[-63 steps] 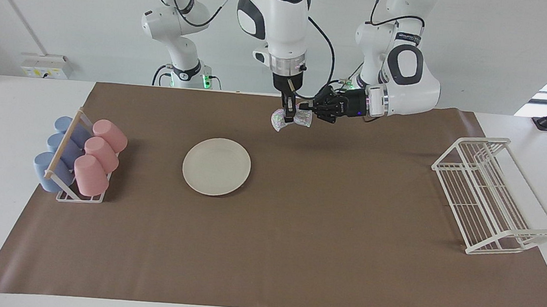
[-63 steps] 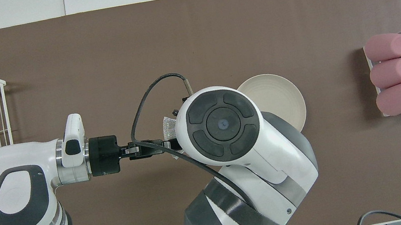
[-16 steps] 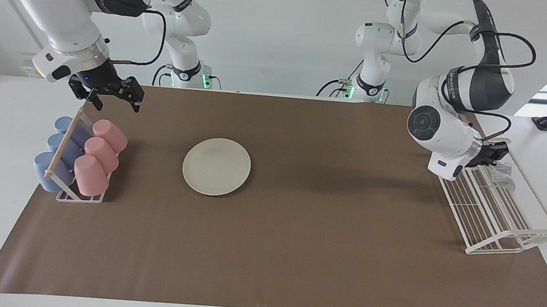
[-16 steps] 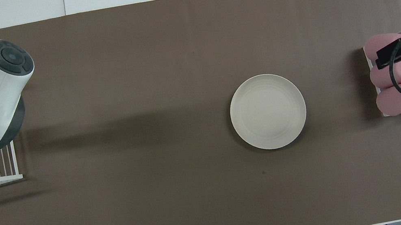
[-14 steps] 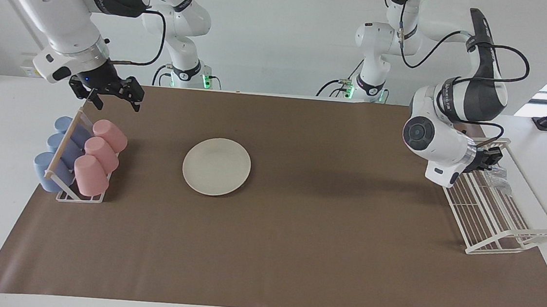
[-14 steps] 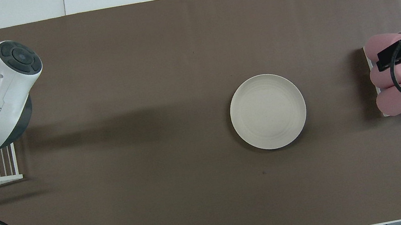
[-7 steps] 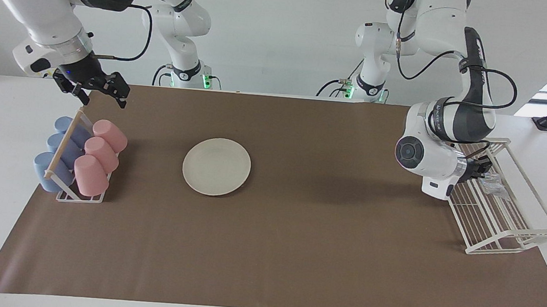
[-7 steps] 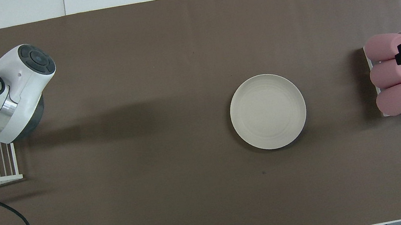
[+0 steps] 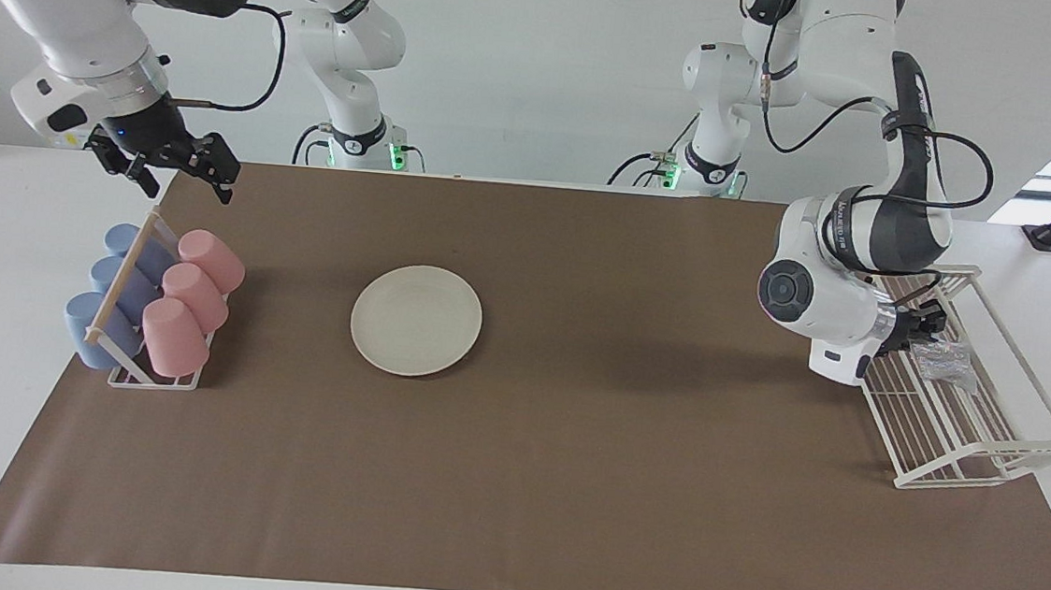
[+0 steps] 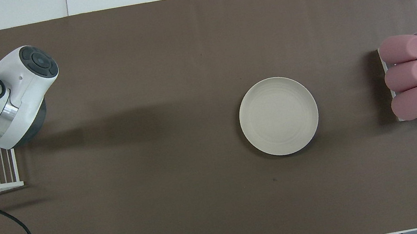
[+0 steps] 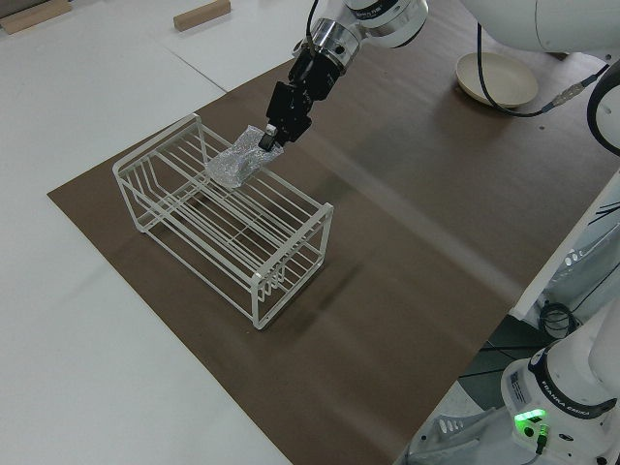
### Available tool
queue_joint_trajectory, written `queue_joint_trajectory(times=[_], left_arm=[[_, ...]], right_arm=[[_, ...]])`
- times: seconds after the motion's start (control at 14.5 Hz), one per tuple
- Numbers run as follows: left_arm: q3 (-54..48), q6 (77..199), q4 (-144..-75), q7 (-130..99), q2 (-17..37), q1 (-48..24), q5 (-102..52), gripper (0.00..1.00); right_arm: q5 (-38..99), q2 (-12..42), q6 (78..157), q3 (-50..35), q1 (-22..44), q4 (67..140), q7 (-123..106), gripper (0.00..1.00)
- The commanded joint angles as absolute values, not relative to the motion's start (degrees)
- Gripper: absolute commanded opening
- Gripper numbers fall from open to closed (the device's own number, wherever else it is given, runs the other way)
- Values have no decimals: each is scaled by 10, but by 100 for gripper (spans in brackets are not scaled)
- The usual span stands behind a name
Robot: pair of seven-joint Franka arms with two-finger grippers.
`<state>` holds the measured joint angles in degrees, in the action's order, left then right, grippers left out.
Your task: Wipe plate with sponge
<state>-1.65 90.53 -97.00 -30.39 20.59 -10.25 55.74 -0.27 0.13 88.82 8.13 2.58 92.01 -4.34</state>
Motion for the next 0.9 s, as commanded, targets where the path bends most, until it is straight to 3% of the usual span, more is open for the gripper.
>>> queue_joint_trajectory(times=[0.0,0.14,0.21,0.62,0.83], left_arm=[[-16,914,-966,-309,206,-103,565,75],[-16,917,-966,-309,204,-103,564,84],[-16,920,-966,-308,201,-103,560,98],[-17,927,-948,-283,151,-98,443,100],[-16,917,-905,-283,133,-98,348,100]], right_arm=[[19,7,905,76,14,908,-61,100],[11,8,934,77,14,906,-62,100],[11,6,933,77,14,906,-62,100],[12,5,927,77,14,906,-60,100],[12,5,926,77,13,906,-62,100]])
